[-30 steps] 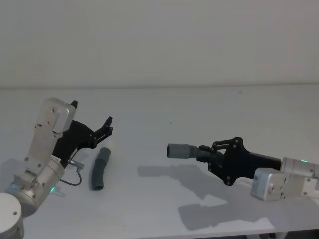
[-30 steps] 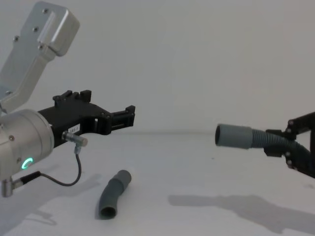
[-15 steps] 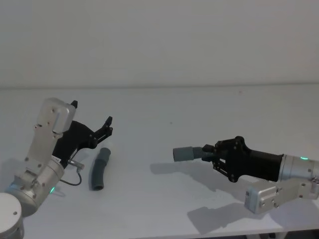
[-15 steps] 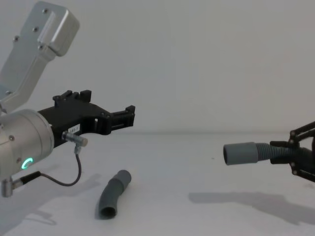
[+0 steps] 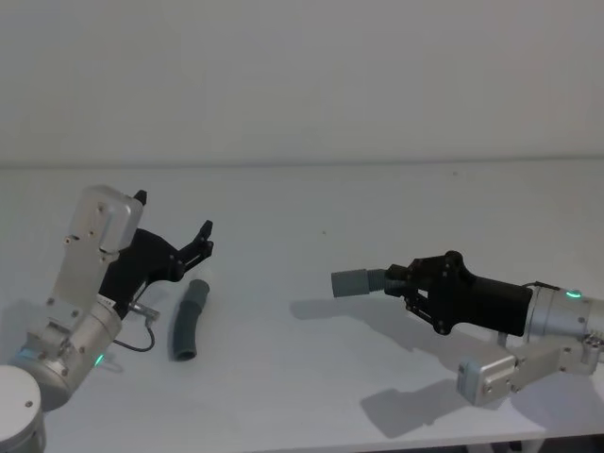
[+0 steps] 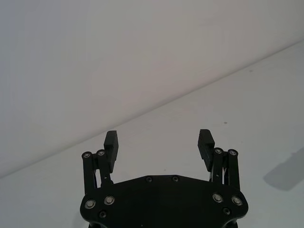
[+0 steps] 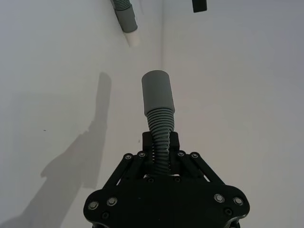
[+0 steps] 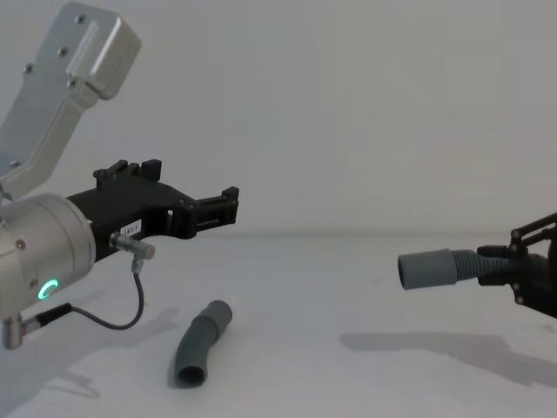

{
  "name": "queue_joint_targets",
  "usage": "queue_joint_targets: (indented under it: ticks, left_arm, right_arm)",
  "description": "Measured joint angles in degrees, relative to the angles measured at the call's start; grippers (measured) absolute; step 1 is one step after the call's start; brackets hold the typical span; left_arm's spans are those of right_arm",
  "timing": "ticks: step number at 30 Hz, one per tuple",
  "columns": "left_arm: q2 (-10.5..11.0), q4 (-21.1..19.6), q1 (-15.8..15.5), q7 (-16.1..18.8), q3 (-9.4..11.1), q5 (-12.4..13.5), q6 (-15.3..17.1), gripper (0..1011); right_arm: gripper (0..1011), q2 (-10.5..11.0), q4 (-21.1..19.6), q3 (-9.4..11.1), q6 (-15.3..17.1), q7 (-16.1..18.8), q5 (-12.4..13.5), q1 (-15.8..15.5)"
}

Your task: Use both hands to pick up one end of the pipe from the table, align the ends, and insert them.

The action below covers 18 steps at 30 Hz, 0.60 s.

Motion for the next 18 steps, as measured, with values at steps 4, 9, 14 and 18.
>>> queue_joint_targets:
  ticks: [4, 9, 14, 18]
  left_arm:
    - [0.0, 0.0, 0.0, 0.0, 0.0, 0.0, 0.0, 1001]
    - [0.0, 0.0, 0.0, 0.0, 0.0, 0.0, 0.0, 1001]
    - [0.0, 0.0, 0.0, 0.0, 0.0, 0.0, 0.0, 1001]
    - [0.0, 0.0, 0.0, 0.0, 0.0, 0.0, 0.0, 1001]
  right_arm:
    - [159, -0.05, 0.36, -0.02, -0.45, -0.77, -0.49, 0.14]
    - [159, 0.06, 0.45, -0.02, -0.87, -1.27, -0.45, 0.14]
    - [159, 0.34, 0.45, 0.05, -1.2, -1.53, 0.22, -0.03]
    - [160, 0.57, 0.32, 0.16, -1.32, -1.67, 1.03, -0.17]
